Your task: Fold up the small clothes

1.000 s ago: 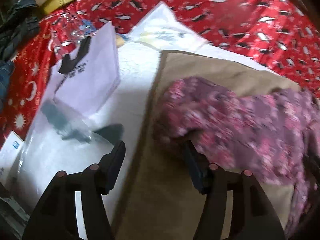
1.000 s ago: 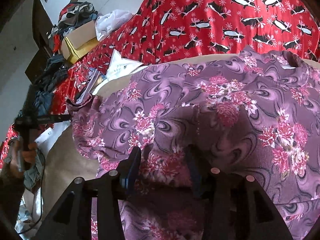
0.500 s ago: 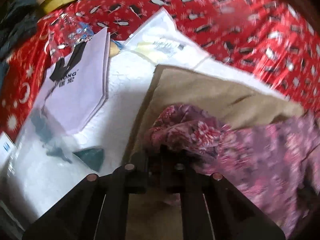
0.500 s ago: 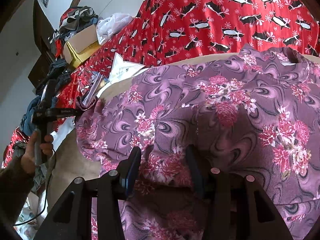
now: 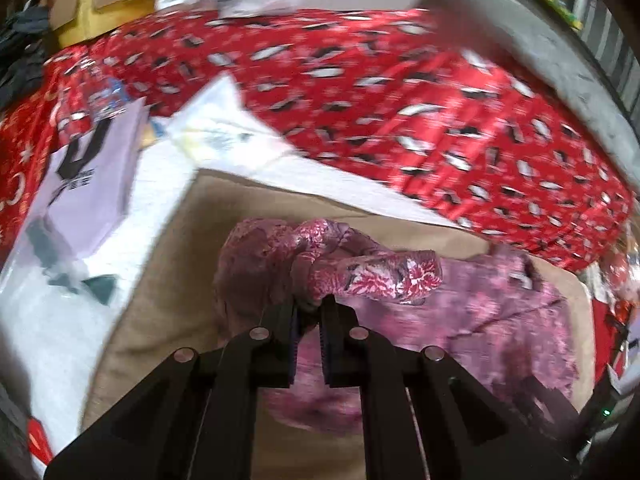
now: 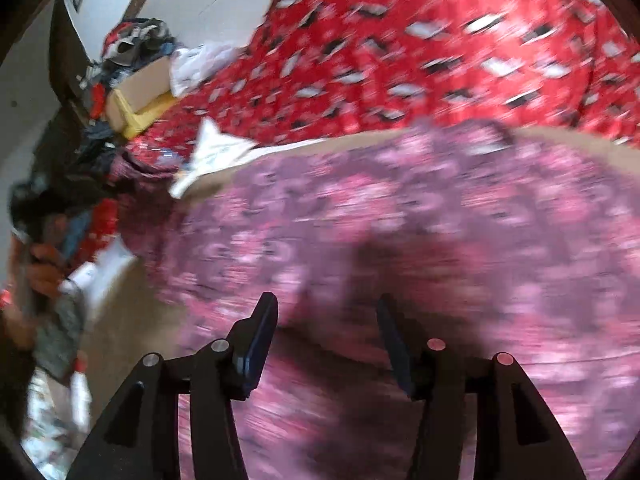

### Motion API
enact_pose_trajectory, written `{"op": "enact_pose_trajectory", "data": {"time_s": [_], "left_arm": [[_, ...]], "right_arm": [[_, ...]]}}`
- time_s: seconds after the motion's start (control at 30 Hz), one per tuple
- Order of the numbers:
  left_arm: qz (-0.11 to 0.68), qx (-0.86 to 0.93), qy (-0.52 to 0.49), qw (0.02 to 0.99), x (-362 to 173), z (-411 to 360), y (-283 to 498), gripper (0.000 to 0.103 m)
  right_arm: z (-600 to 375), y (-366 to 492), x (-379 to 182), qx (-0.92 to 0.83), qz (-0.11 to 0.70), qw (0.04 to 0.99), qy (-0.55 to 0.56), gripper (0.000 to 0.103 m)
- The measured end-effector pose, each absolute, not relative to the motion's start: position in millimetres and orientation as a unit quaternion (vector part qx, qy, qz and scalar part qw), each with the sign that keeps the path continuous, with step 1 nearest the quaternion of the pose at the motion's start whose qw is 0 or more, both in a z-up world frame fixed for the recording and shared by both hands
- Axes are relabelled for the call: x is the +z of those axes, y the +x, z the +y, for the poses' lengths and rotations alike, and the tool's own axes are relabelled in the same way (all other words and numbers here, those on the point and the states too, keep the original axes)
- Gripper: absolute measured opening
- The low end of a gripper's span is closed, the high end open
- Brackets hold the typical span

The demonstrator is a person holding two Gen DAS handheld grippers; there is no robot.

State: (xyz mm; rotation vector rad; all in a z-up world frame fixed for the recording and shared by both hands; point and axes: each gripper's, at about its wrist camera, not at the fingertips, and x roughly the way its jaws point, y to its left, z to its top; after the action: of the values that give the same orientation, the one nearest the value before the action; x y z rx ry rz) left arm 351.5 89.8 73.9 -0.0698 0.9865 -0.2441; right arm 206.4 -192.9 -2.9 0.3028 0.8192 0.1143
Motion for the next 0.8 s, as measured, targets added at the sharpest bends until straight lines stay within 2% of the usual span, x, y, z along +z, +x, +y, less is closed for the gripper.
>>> {"op": "enact_pose_trajectory", "data": {"time_s": [0.2,0.33,0.5,0.6,0.67,0.73,0.8], "left_arm": [[0.475,-0.156,-0.026,0.865,85,15,331,0.007],[0.495,-0.183,-0.024,0.849,73,-34,318,0.007],[0.549,-0.196,-0.017,0.813,21,-84,296,0.008],[0.590,-0.170,-0.002,0.789,-21,-96,287,0.010],[0.584,-0.169,-0.003,0.794,-26,-94,281,0.012],[0.586,-0.178,-0.006,0.790,-18,-91,276,0.017],[0.589,-0.191,-0.027,0.785,-6,-77,269,0.034]], "right_arm": [[-261,172,-12,-0.077,0.399,0.910,0.082,0.055],[-293,151,-29,-0.069,0.387,0.911,0.122,0.057],[-299,149,-35,-0.045,0.379,0.913,0.144,0.067],[-298,149,-34,-0.040,0.378,0.914,0.144,0.069],[-300,148,-35,-0.035,0.377,0.914,0.149,0.070],[-302,149,-35,-0.033,0.378,0.913,0.152,0.070],[-300,150,-34,-0.037,0.385,0.910,0.147,0.070]]}}
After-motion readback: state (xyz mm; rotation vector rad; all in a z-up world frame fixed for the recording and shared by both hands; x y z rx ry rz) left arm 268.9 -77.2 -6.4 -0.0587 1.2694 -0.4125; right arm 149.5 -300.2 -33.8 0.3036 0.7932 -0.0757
